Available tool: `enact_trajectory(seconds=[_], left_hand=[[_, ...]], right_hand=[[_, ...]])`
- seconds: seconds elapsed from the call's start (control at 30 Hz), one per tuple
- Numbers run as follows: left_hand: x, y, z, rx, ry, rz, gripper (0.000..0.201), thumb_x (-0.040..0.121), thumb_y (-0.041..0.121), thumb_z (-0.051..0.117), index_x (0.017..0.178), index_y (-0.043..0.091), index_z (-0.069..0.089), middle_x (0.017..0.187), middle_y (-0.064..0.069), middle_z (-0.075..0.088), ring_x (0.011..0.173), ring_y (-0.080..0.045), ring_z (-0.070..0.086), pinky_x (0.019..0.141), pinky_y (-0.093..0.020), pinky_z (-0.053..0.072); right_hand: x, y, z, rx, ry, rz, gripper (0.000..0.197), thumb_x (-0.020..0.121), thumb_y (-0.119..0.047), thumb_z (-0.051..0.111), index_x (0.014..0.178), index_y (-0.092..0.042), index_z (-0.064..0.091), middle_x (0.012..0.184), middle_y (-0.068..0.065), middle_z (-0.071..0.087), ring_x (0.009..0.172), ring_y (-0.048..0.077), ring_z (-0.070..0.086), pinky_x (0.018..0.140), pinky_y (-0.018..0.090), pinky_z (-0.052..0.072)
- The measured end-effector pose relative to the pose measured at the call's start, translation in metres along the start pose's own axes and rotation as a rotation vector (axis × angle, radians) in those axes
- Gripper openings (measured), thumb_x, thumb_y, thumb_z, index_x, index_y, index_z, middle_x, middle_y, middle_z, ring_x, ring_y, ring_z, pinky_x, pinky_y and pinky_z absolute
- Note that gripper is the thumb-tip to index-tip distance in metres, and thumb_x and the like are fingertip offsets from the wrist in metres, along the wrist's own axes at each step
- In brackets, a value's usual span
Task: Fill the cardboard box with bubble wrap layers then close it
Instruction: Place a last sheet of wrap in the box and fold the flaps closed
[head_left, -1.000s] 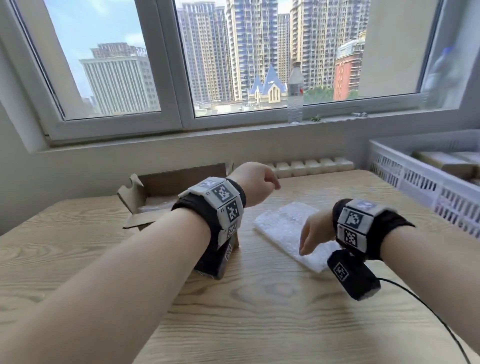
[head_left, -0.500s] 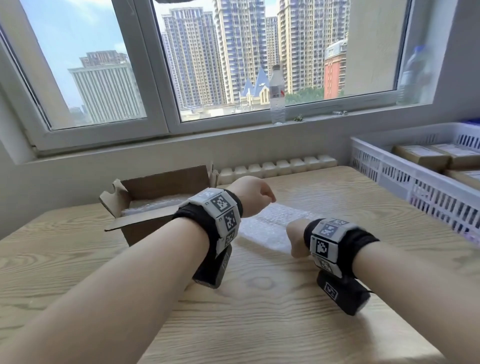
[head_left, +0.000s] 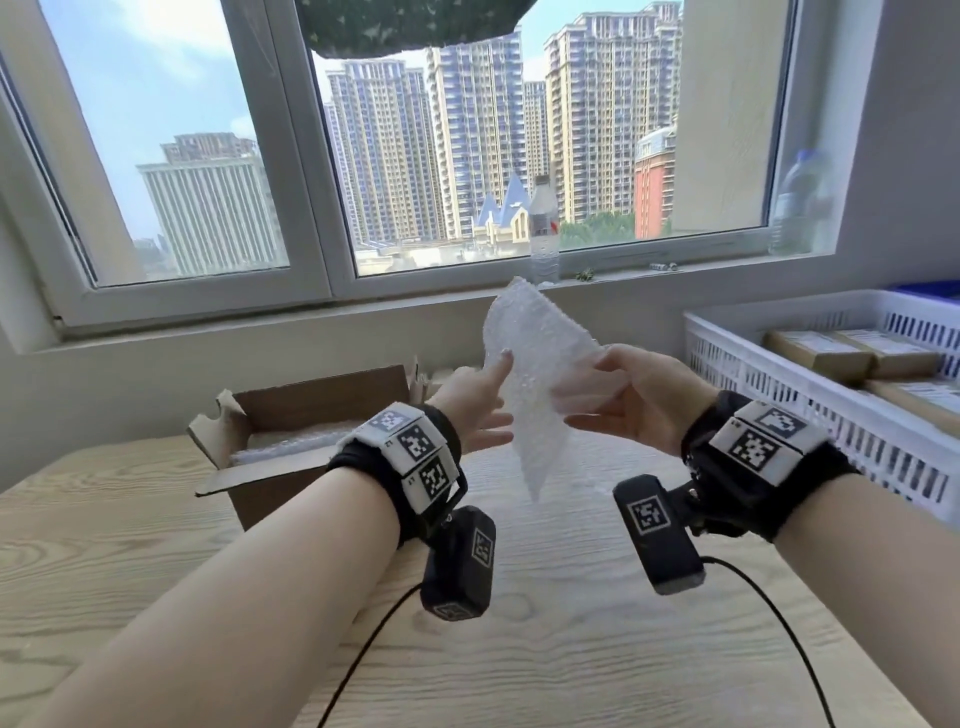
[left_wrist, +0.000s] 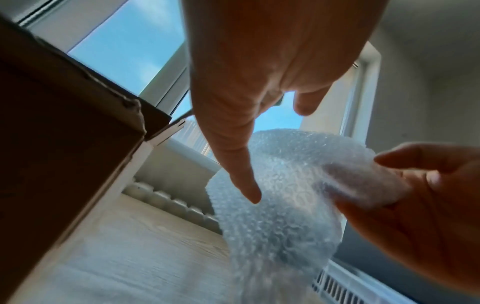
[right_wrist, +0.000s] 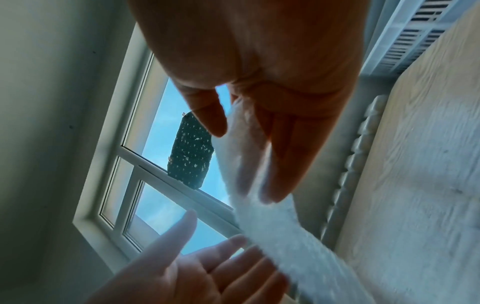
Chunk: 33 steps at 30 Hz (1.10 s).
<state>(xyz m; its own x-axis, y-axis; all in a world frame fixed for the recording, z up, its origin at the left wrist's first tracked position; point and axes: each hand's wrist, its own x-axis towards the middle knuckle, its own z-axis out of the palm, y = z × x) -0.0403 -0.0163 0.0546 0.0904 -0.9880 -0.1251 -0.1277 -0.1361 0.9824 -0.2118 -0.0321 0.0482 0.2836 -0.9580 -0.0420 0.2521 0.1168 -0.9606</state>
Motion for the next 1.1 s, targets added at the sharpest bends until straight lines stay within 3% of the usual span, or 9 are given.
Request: enact_trajectory(seconds=[0.13,0.27,0.47,0.57,0.7,0.77,0.83,0.9,1.1], left_hand=[[-0.004,0.01,-0.007,-0.264,-0.054,0.028,0.042,0.093,0.035,0.055,0.121,0.004,0.053,0.119,-0.017,0.065,0.107,-0.029,0.066,0.084,-0.038,0.056],[-0.005,0.013,-0.022,-0.383,0.045,0.105,0.036,0.089,0.012,0.062,0.122,0.0,0.053,0.115,-0.015,0.066,0.094,-0.027,0.067,0.075,-0.033,0.057],[-0.014,0.019,-0.053,-0.483,0.057,0.197,0.038,0.084,-0.009,0.059,0.117,0.008,0.049,0.124,-0.018,0.059,0.11,-0.036,0.061,0.09,-0.051,0.052],[-0.018,0.019,-0.072,-0.501,0.045,0.185,0.041,0.082,-0.011,0.06,0.112,0.014,0.049,0.123,-0.016,0.059,0.109,-0.038,0.062,0.088,-0.054,0.052],[-0.02,0.018,-0.107,-0.508,0.183,0.225,0.047,0.08,-0.003,0.067,0.122,0.009,0.048,0.122,-0.014,0.062,0.106,-0.031,0.063,0.083,-0.041,0.056],[-0.018,0.016,-0.132,-0.452,0.342,0.221,0.049,0.078,0.007,0.072,0.121,0.011,0.049,0.121,-0.012,0.061,0.107,-0.027,0.062,0.087,-0.037,0.055],[-0.016,0.011,-0.155,-0.278,0.527,0.237,0.064,0.072,0.017,0.077,0.126,0.013,0.044,0.121,-0.009,0.058,0.106,-0.024,0.061,0.09,-0.038,0.054],[-0.018,0.005,-0.175,-0.016,0.663,0.271,0.08,0.068,0.025,0.078,0.135,0.015,0.036,0.126,-0.004,0.053,0.109,-0.021,0.056,0.095,-0.034,0.048],[-0.022,-0.016,-0.206,0.602,0.708,0.229,0.068,0.081,0.021,0.066,0.137,0.024,0.028,0.131,-0.013,0.041,0.11,-0.031,0.054,0.095,-0.037,0.048]], right_hand=[[-0.002,-0.001,0.007,-0.039,-0.166,0.076,0.027,0.093,-0.017,0.038,0.111,-0.005,0.054,0.092,0.014,0.073,0.08,0.024,0.071,0.072,0.031,0.058],[0.004,0.004,0.022,-0.152,-0.086,0.092,0.018,0.091,-0.019,0.043,0.102,-0.009,0.054,0.09,0.012,0.066,0.075,0.023,0.063,0.065,0.027,0.051],[0.02,0.009,0.047,-0.314,-0.005,-0.001,0.033,0.083,-0.033,0.065,0.111,-0.018,0.054,0.122,0.007,0.053,0.118,0.03,0.05,0.09,0.041,0.051],[0.025,0.007,0.064,-0.274,-0.093,-0.008,0.029,0.085,-0.027,0.065,0.111,-0.015,0.057,0.116,0.008,0.06,0.111,0.026,0.056,0.095,0.047,0.049],[0.033,0.001,0.097,-0.32,-0.009,-0.179,0.01,0.086,-0.008,0.064,0.087,-0.016,0.057,0.1,0.009,0.061,0.085,0.021,0.061,0.072,0.034,0.055],[0.04,-0.001,0.114,-0.551,0.082,-0.323,0.008,0.088,-0.01,0.062,0.086,-0.017,0.058,0.096,0.007,0.06,0.083,0.022,0.061,0.065,0.033,0.056],[0.046,-0.001,0.131,-0.76,0.128,-0.466,0.01,0.088,-0.011,0.061,0.097,-0.015,0.063,0.096,0.004,0.06,0.089,0.025,0.062,0.074,0.037,0.057],[0.054,0.001,0.146,-0.883,0.147,-0.543,0.017,0.089,-0.01,0.058,0.102,-0.018,0.065,0.097,0.001,0.059,0.087,0.022,0.059,0.066,0.027,0.053],[0.073,0.012,0.19,-1.236,0.089,-0.51,0.022,0.09,-0.009,0.054,0.112,-0.012,0.053,0.117,0.012,0.057,0.092,0.023,0.051,0.084,0.032,0.044]])
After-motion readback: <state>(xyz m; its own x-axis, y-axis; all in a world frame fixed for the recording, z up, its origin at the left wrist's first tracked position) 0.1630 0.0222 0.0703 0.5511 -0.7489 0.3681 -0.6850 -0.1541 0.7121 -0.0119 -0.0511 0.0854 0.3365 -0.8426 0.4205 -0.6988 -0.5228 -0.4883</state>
